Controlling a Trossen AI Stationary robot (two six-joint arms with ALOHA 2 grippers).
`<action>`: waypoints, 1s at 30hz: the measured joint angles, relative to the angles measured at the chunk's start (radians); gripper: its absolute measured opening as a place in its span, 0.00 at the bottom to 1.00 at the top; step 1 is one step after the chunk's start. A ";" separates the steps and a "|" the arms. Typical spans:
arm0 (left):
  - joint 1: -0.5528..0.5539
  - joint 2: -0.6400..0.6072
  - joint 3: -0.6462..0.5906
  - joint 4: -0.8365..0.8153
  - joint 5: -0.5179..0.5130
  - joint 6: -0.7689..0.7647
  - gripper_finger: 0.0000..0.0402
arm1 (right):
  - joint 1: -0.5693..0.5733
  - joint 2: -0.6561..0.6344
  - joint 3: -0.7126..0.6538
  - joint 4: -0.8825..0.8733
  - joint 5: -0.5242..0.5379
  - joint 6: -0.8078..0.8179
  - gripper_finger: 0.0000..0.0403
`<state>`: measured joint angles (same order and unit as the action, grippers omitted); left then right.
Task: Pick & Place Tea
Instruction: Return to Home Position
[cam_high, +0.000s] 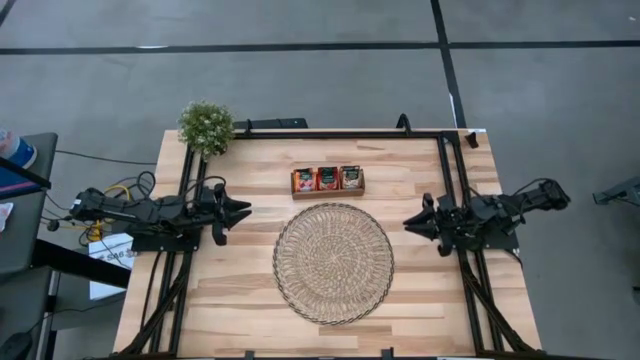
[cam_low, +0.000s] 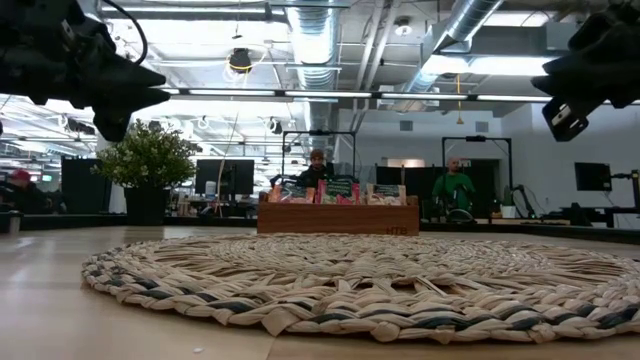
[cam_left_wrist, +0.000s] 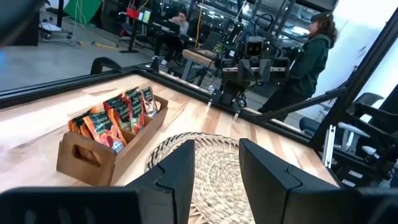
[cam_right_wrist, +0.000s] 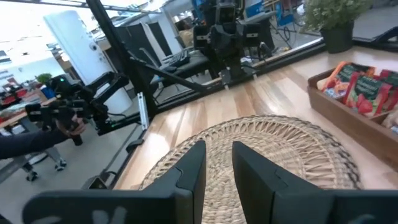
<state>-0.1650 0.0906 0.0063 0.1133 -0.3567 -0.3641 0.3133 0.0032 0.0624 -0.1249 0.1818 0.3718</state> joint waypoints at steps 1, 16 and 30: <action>0.000 0.000 0.000 0.001 -0.002 -0.005 0.29 | -0.006 0.000 0.000 0.000 0.000 -0.006 0.18; 0.000 0.000 -0.002 -0.025 -0.005 -0.048 0.29 | -0.041 0.000 0.000 0.000 0.000 0.080 0.18; 0.000 0.000 -0.003 -0.025 -0.005 -0.048 0.29 | -0.041 0.000 -0.001 -0.001 0.001 0.081 0.18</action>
<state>-0.1650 0.0906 0.0036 0.0887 -0.3614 -0.4122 0.2722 0.0032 0.0616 -0.1257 0.1825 0.4527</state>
